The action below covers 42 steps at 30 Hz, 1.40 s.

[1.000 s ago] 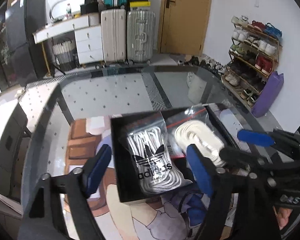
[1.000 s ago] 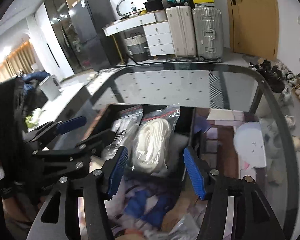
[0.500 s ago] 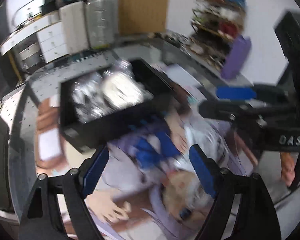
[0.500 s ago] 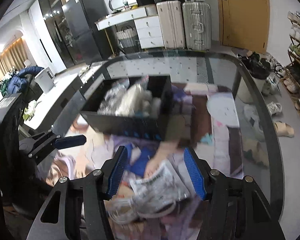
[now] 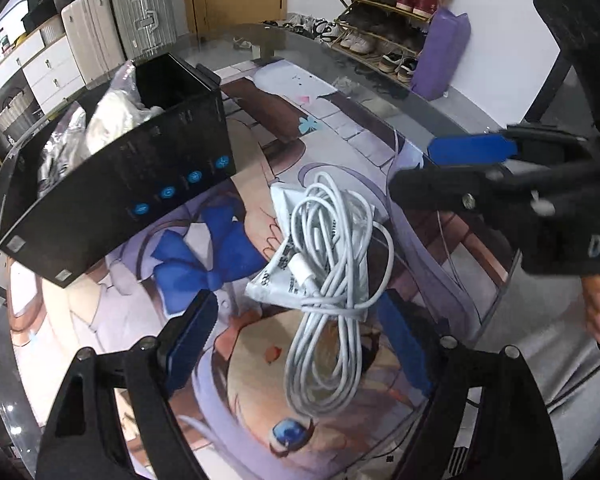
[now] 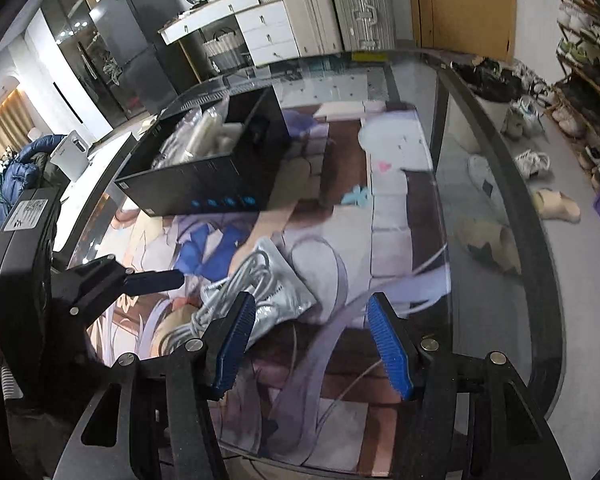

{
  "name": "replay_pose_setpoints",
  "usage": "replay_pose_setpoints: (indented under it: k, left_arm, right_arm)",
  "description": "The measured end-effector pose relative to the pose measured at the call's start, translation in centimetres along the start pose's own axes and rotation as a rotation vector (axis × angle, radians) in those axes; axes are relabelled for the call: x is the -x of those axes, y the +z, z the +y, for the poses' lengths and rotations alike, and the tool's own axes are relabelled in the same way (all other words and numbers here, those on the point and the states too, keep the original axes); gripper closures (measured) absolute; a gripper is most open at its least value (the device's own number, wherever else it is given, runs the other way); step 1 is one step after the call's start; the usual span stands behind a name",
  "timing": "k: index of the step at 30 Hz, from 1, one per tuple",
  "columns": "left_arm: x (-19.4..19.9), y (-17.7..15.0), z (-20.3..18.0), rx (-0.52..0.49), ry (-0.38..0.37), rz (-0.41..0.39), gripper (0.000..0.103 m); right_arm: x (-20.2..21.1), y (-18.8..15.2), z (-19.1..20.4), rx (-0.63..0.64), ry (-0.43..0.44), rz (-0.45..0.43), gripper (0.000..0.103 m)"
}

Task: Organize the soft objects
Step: 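Lower the left tool onto the white cable coil and grasp it, then grasp the white printed sachet with the right tool while the left tool holds the cable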

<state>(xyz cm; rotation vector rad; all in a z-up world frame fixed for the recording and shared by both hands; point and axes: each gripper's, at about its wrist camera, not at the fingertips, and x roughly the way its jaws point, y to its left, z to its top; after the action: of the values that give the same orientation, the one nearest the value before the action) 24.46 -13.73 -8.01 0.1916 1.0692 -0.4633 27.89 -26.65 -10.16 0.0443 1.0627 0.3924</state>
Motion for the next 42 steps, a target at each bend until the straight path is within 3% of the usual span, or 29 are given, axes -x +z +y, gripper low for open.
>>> replay_pose_setpoints:
  k: [1, 2, 4, 7, 17, 29, 33, 36, 42]
  left_arm:
    - [-0.3, 0.1, -0.2, -0.006, 0.000, 0.008, 0.026]
    - [-0.5, 0.2, -0.3, -0.009, -0.008, 0.018, 0.045]
    - [-0.4, 0.2, -0.3, -0.017, -0.015, 0.022, 0.061]
    - [-0.1, 0.3, 0.1, -0.012, -0.036, 0.027, 0.070]
    - [1.9, -2.1, 3.8, 0.057, -0.020, 0.008, 0.070]
    - [5.8, -4.2, 9.3, 0.152, 0.007, -0.102, 0.070]
    - [6.2, -4.9, 11.5, 0.201, 0.059, -0.106, 0.070]
    - [6.0, -5.4, 12.8, 0.235, 0.092, -0.096, 0.070]
    - [5.6, -6.3, 14.1, 0.261, 0.108, -0.077, 0.070]
  right_arm:
    - [-0.2, -0.1, 0.0, 0.001, 0.001, 0.009, 0.043]
    - [-0.3, -0.1, 0.0, 0.003, 0.002, 0.014, 0.043]
    - [-0.7, -0.1, 0.2, 0.007, 0.012, 0.028, 0.043]
    - [-1.2, -0.1, 0.7, 0.004, 0.035, 0.051, 0.043]
    - [-3.3, 0.4, 3.0, -0.010, 0.092, 0.113, 0.043]
    - [-5.4, 1.3, 7.6, -0.006, 0.128, 0.137, 0.042]
    - [-6.0, 2.2, 9.2, -0.047, 0.147, 0.112, 0.021]
    - [-7.0, 2.9, 10.4, -0.058, 0.134, 0.112, 0.021]
    - [-9.8, 3.9, 13.4, 0.020, 0.031, 0.128, 0.017]
